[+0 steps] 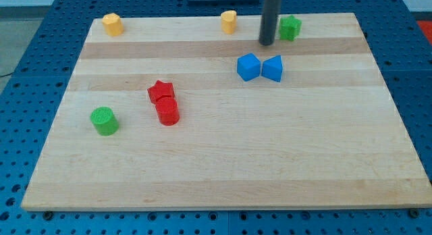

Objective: Slide the green star to top right

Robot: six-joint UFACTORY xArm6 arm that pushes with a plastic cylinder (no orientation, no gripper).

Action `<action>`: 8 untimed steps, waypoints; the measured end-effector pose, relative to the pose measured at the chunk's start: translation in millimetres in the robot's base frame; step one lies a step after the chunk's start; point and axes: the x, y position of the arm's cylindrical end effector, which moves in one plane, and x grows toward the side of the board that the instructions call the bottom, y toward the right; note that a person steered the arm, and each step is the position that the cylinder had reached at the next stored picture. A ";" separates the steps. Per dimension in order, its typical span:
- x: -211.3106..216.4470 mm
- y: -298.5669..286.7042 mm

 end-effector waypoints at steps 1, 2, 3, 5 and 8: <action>-13.2 11.6; -13.2 38.7; -15.4 63.2; -40.1 70.2; -40.1 98.3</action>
